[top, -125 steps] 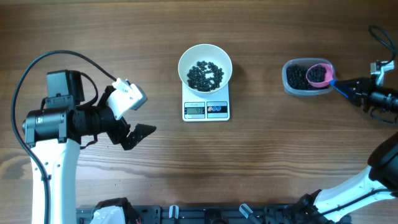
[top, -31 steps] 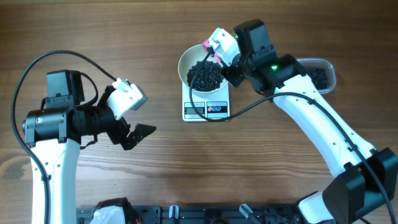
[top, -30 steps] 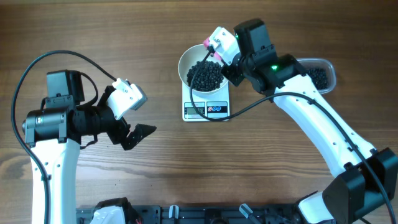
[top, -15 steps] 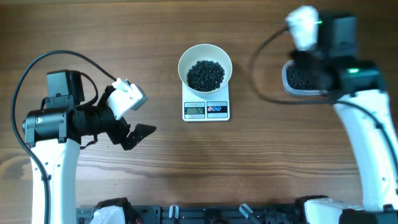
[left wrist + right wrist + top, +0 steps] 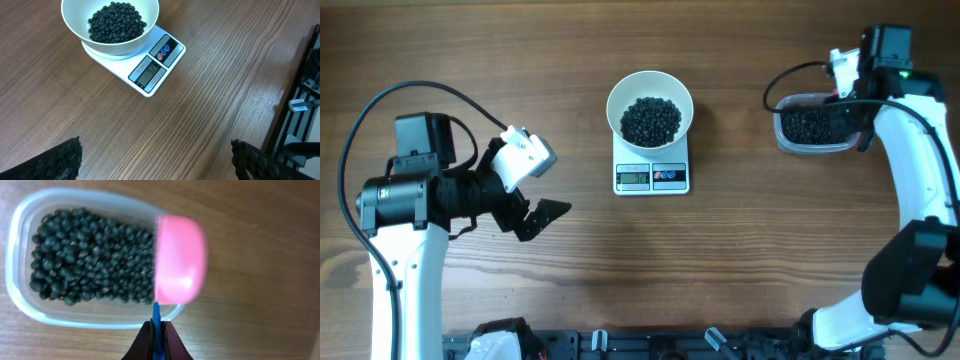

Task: Scoop item into bowl and weigh 150g on scale
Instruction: 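Move the empty scoop back to the bean tub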

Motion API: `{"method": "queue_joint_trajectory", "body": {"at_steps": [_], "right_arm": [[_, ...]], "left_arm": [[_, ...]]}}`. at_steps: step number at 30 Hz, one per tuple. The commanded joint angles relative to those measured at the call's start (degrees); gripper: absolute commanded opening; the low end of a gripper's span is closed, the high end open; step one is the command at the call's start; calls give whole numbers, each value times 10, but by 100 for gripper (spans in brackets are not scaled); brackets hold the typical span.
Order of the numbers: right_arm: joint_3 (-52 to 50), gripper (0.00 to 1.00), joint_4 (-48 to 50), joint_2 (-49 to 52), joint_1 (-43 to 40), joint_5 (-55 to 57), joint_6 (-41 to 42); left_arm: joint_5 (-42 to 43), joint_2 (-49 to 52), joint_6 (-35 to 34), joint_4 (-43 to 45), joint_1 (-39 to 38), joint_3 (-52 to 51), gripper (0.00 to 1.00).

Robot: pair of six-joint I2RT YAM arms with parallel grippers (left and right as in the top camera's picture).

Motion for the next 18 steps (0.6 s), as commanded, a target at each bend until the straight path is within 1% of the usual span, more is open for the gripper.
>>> {"method": "queue_joint_trajectory", "body": {"at_steps": [1, 8, 11, 13, 18], "right_arm": [[-5, 4, 5, 36, -5, 2, 14], [-6, 4, 5, 71, -1, 0, 12], [-6, 5, 4, 79, 4, -30, 5], [-6, 4, -2, 83, 5, -71, -11], [-6, 4, -9, 83, 4, -132, -14]], "left_arm": [[0, -6, 12, 0, 0, 5, 100], [0, -6, 12, 0, 0, 5, 100], [0, -6, 12, 0, 0, 5, 100], [0, -6, 12, 0, 0, 5, 100], [0, -6, 12, 0, 0, 5, 100]]}}
